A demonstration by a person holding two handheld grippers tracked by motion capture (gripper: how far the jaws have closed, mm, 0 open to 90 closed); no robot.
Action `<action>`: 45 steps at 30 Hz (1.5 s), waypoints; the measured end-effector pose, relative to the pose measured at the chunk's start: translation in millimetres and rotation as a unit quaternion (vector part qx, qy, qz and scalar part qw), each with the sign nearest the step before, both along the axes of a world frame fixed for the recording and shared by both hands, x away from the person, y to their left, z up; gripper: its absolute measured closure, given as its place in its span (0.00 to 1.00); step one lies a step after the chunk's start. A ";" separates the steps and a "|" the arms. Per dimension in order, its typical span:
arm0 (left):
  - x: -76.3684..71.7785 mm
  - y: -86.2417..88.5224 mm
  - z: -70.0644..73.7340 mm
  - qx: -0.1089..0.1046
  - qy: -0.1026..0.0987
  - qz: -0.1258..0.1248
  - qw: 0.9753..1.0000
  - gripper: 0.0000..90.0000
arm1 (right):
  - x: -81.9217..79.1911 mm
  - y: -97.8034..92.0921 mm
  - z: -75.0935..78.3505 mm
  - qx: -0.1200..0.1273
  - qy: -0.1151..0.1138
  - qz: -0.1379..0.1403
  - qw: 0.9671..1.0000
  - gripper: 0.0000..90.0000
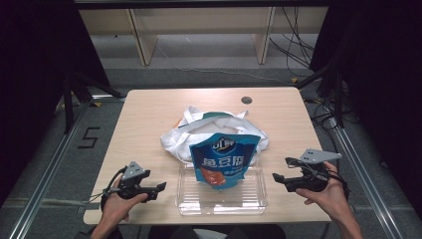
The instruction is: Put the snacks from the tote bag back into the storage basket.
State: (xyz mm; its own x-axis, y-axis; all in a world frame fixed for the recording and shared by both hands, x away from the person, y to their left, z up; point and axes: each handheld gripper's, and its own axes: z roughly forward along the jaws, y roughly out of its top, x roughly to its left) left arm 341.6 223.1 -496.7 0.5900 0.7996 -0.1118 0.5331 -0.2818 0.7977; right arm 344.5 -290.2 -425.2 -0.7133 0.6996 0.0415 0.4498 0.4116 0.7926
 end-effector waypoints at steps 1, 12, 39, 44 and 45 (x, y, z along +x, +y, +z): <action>0.1 0.0 -0.2 0.001 0.001 -0.001 1.000 0.23 | -0.3 -0.7 -0.7 -0.001 0.001 0.000 1.000 0.28; 0.2 0.1 0.0 0.001 0.001 -0.004 1.000 0.23 | -13.1 -11.1 -24.5 0.005 0.009 -0.026 1.000 0.28; 0.3 0.8 0.2 0.010 0.001 -0.007 1.000 0.23 | -46.1 -10.9 -58.6 -0.017 0.036 -0.041 0.998 0.24; 0.0 0.1 -0.3 0.007 0.006 -0.005 1.000 0.23 | -50.0 -12.5 -60.2 -0.020 0.033 -0.040 0.998 0.23; 0.3 0.4 -0.1 0.011 0.003 -0.008 1.000 0.23 | -49.5 -13.1 -60.6 -0.026 0.030 -0.033 0.999 0.23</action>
